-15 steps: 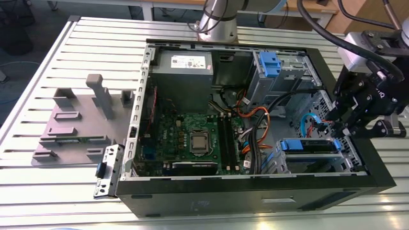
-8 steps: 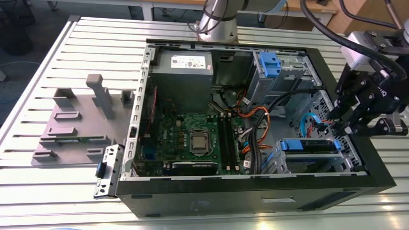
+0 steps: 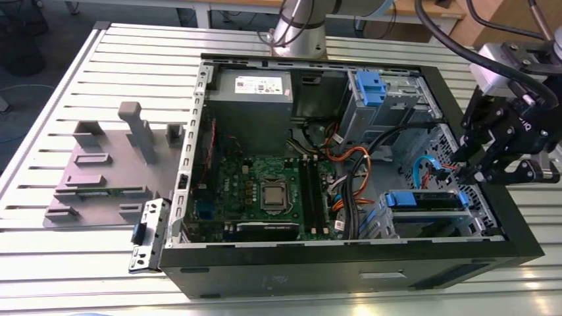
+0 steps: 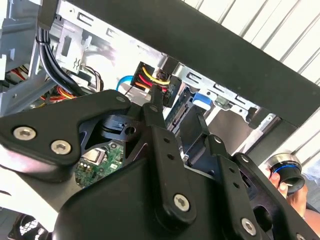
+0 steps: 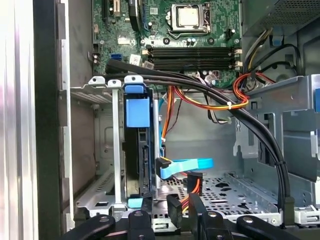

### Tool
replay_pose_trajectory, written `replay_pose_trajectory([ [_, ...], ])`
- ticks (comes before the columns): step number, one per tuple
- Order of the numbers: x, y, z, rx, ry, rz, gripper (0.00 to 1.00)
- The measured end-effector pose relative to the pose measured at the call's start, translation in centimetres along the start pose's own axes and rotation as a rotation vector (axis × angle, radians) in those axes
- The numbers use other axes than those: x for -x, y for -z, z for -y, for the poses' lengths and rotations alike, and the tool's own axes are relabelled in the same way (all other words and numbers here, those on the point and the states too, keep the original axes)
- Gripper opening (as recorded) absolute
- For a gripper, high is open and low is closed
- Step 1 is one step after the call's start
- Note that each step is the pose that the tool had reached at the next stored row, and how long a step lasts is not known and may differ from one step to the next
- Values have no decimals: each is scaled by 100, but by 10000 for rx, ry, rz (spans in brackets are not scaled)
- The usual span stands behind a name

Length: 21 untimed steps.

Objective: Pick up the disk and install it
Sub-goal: 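Insert the first disk wire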

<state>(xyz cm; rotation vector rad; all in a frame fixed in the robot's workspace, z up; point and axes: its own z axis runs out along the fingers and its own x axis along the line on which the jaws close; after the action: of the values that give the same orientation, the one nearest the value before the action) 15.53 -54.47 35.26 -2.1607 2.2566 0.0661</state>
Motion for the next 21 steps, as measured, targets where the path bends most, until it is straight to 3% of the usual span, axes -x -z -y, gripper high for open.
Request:
replay_pose_trajectory([
  [10,25,-72,52,27,62,-6,41],
  [17,25,-76,53,27,65,-6,41],
  [21,25,-76,53,27,65,-5,27],
])
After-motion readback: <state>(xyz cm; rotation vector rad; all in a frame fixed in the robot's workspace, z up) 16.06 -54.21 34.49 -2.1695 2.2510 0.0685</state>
